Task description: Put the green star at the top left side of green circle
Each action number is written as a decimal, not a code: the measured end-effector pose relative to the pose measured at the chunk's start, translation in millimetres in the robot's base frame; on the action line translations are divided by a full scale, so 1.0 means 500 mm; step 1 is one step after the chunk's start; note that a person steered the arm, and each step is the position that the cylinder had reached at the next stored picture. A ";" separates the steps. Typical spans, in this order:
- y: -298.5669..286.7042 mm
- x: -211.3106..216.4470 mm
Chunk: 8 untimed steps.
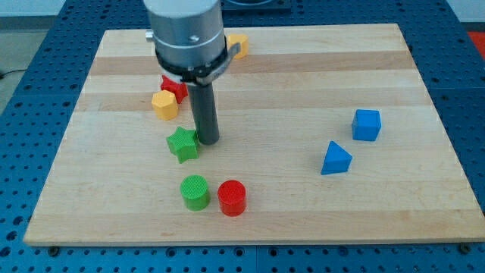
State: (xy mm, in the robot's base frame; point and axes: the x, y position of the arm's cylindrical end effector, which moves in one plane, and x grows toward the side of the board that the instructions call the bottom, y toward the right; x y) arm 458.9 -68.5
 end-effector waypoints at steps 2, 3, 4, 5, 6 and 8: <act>-0.062 0.048; 0.092 0.048; 0.188 0.092; 0.282 0.119; 0.304 0.274; 0.155 0.308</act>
State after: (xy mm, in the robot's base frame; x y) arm 613.0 9.3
